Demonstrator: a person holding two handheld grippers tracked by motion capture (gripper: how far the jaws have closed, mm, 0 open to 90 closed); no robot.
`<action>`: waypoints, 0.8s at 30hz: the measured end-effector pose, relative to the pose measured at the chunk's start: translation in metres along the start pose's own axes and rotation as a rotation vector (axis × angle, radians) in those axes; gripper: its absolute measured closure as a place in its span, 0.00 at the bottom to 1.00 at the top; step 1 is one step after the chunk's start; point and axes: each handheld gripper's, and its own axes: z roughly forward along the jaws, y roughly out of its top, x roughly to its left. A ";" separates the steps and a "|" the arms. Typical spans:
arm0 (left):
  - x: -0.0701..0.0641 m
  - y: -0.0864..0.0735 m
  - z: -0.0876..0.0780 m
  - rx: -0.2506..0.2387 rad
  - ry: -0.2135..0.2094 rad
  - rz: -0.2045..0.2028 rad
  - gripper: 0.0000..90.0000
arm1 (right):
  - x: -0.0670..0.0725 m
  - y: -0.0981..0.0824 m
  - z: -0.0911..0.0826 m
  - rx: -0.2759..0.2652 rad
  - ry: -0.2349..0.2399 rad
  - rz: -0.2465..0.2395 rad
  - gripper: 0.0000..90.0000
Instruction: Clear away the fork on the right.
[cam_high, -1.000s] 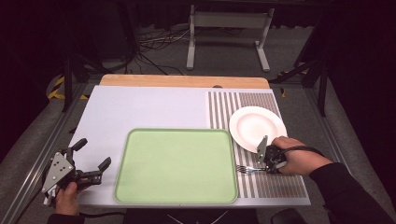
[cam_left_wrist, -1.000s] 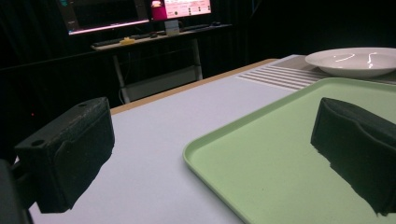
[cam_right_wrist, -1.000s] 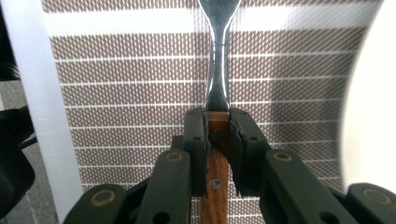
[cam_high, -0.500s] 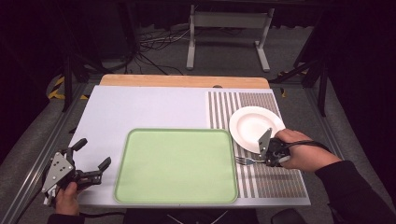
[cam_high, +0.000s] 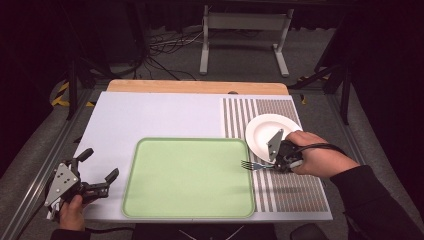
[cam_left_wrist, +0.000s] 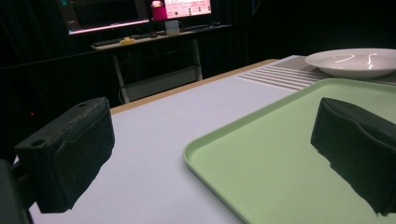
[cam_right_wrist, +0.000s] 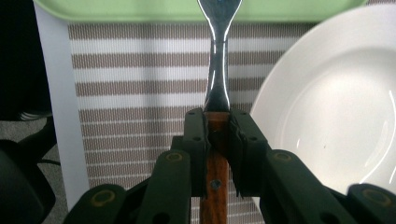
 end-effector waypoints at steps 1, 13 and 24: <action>0.000 0.000 0.000 0.000 0.000 -0.001 0.00 | 0.000 0.003 0.000 0.000 0.001 -0.002 0.86; 0.000 0.000 0.000 -0.001 0.001 -0.005 0.00 | -0.004 0.041 0.003 -0.063 0.004 -0.057 0.86; 0.000 0.000 0.000 -0.001 -0.002 -0.005 0.00 | -0.004 0.066 0.008 -0.079 0.006 -0.077 0.86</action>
